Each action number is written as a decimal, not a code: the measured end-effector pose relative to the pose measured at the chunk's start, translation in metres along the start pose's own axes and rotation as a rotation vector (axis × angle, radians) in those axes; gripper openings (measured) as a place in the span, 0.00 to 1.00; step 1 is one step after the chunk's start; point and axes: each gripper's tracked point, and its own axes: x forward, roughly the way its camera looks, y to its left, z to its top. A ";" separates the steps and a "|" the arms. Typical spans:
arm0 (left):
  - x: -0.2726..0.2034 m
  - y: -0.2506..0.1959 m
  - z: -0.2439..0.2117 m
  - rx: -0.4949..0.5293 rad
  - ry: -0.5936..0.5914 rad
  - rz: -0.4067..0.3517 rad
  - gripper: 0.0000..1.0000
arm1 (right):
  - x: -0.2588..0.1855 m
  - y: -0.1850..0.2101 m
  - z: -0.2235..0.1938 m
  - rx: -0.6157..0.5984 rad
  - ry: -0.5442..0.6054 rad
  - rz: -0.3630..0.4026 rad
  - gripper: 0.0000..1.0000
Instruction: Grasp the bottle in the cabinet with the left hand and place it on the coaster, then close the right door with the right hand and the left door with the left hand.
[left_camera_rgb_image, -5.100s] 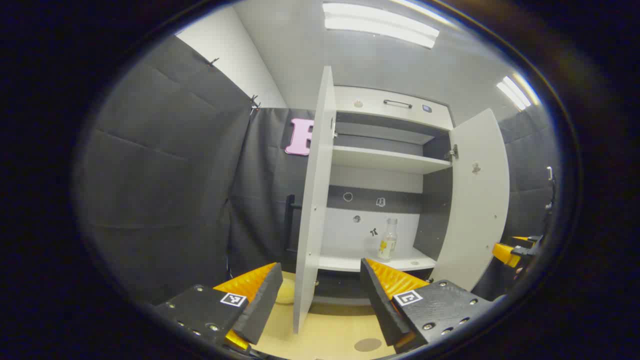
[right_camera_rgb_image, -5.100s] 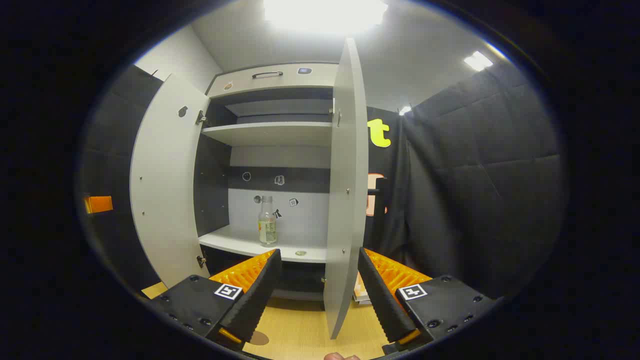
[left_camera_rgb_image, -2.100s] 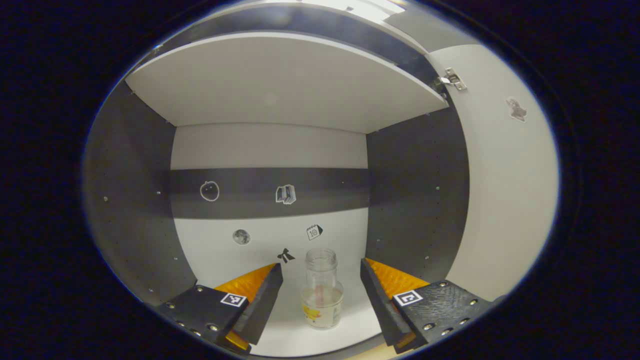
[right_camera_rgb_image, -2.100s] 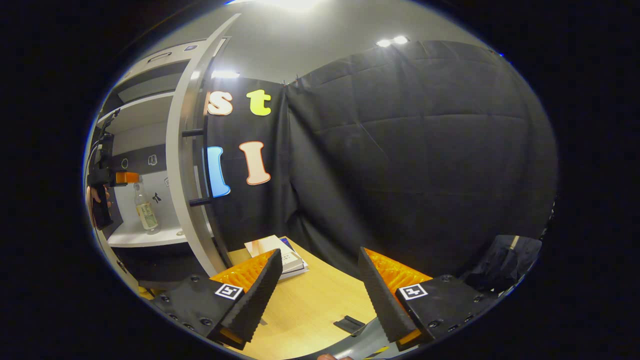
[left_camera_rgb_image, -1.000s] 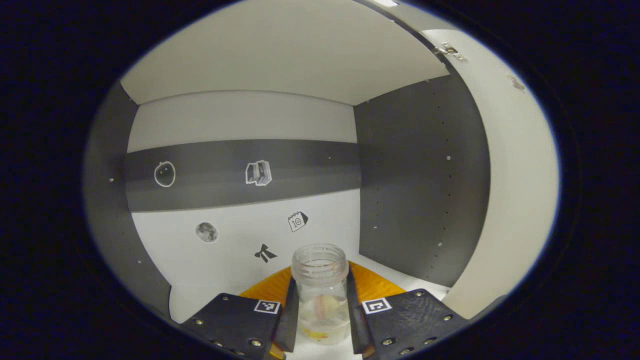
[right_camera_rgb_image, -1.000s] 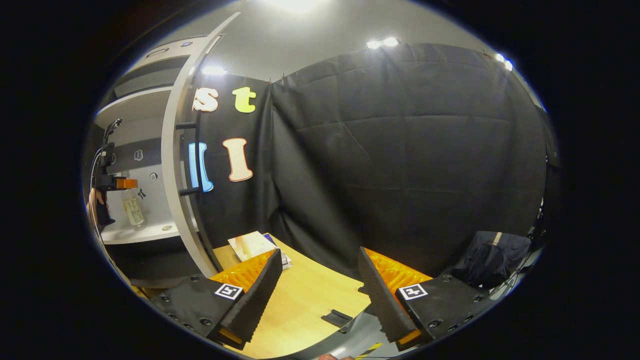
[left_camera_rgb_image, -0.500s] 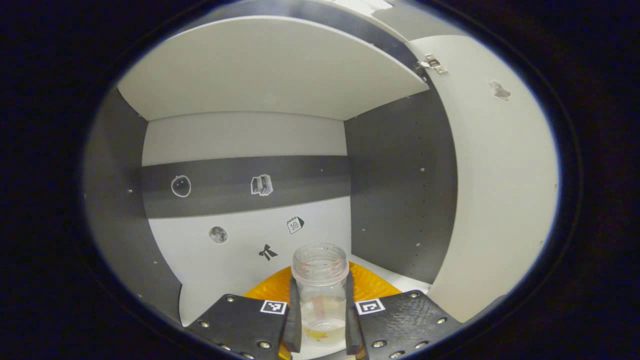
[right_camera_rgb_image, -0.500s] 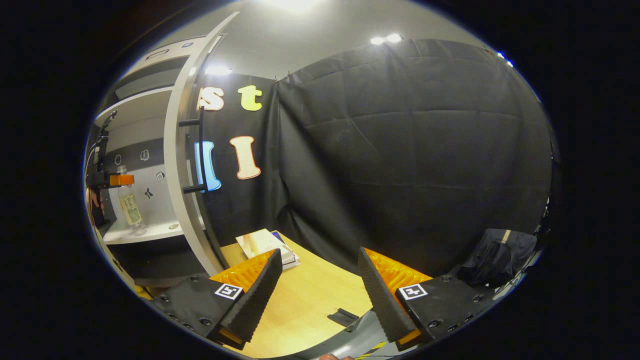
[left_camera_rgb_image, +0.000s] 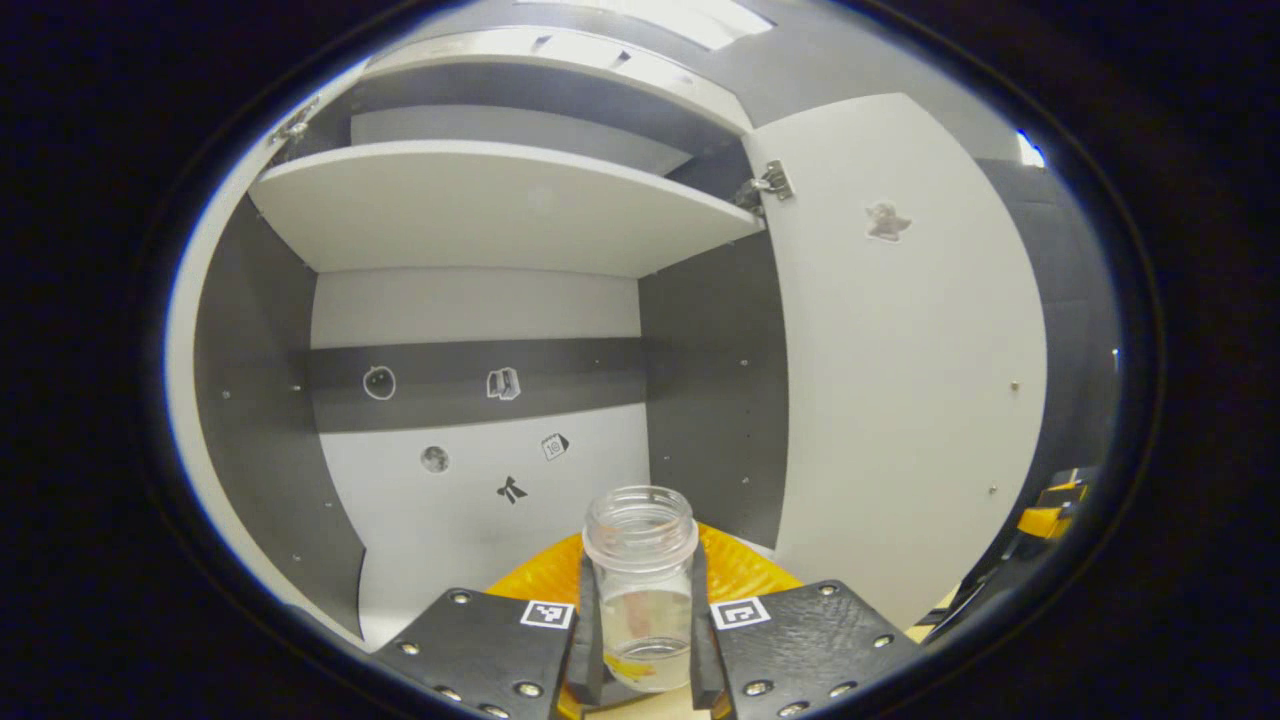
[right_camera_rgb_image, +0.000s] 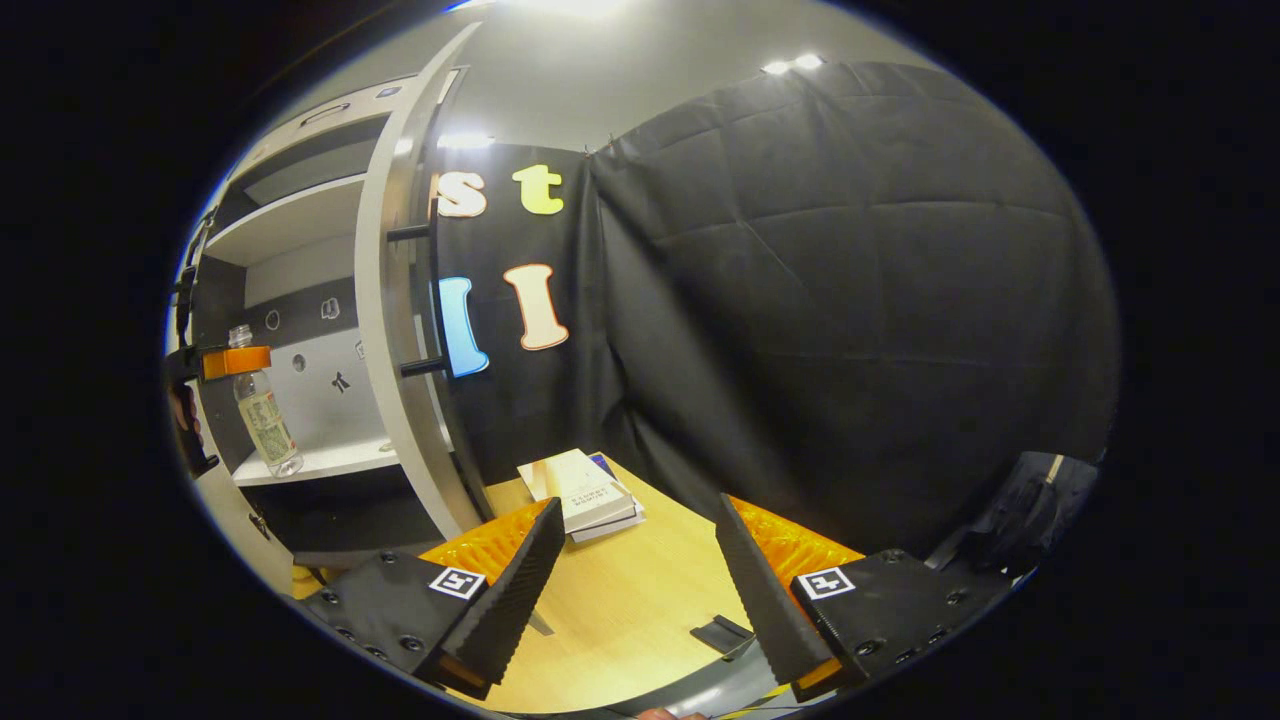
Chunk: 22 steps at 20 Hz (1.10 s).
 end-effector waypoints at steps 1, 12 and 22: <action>-0.008 -0.002 -0.003 0.002 -0.005 0.001 0.33 | 0.003 -0.003 0.003 -0.019 -0.014 0.002 0.96; -0.079 -0.042 -0.089 -0.053 0.007 0.039 0.36 | 0.031 -0.025 0.059 -0.031 -0.090 0.040 0.97; -0.106 -0.098 -0.217 -0.173 0.118 0.019 0.35 | 0.032 -0.024 0.069 -0.044 -0.069 0.073 0.96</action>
